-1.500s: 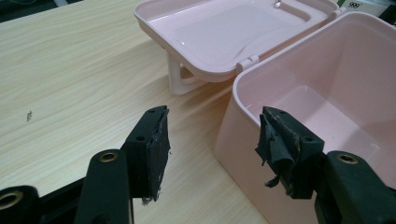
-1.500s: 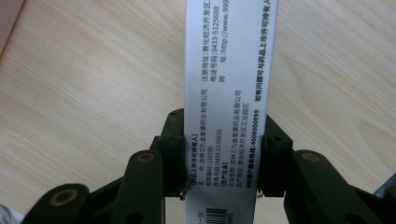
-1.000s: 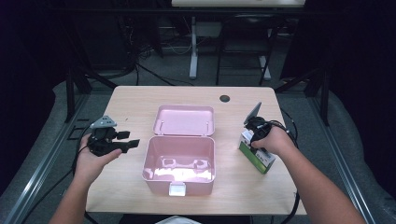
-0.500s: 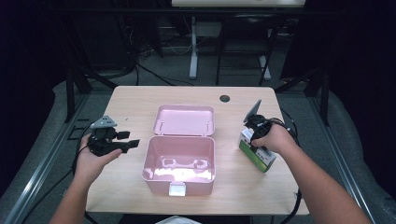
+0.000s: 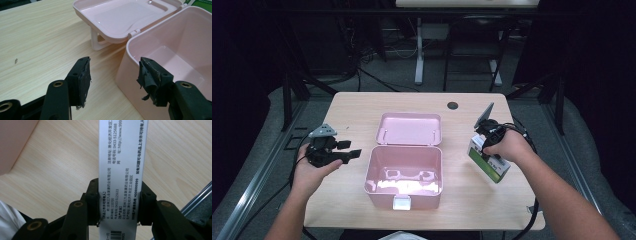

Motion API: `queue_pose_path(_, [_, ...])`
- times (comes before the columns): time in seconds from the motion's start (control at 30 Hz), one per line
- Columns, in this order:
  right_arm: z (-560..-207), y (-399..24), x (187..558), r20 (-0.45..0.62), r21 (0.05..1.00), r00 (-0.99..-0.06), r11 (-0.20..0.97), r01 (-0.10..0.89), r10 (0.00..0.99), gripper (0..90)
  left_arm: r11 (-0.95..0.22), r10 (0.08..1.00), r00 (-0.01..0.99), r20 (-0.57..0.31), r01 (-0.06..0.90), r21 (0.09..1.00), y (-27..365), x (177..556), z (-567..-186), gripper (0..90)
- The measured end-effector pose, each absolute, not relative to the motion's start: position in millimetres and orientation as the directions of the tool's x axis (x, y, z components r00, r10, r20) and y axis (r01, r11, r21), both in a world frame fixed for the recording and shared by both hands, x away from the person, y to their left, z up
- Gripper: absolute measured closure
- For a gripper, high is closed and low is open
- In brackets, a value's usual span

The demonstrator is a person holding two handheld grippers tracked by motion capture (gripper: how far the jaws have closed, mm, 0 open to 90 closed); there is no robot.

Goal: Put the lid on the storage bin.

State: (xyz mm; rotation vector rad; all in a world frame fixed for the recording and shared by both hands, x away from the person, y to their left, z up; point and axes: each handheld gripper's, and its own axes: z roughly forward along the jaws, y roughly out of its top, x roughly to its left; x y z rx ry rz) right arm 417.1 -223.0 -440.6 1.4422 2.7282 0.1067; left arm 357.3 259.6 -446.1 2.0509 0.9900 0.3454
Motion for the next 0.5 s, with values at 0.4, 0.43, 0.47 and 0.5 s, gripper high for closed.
queue_pose_path(0.4, [-420, -219, 407, -0.030, 0.091, -0.577, 0.577, 0.812, 0.816, 61.4, -0.362, 0.750, 0.655, -0.094, 0.525, 0.770, 259, 357, -446, 42.5])
queue_pose_path(0.43, [-417, -219, 407, -0.033, 0.082, -0.579, 0.580, 0.811, 0.815, 61.4, -0.364, 0.749, 0.655, -0.093, 0.526, 0.769, 259, 357, -446, 42.5])
queue_pose_path(0.47, [-415, -219, 406, -0.032, 0.081, -0.579, 0.579, 0.811, 0.815, 61.4, -0.364, 0.749, 0.655, -0.094, 0.526, 0.769, 259, 357, -446, 42.5])
queue_pose_path(0.5, [-415, -219, 406, -0.031, 0.095, -0.577, 0.578, 0.811, 0.816, 61.4, -0.363, 0.749, 0.656, -0.094, 0.526, 0.769, 259, 357, -446, 42.5])
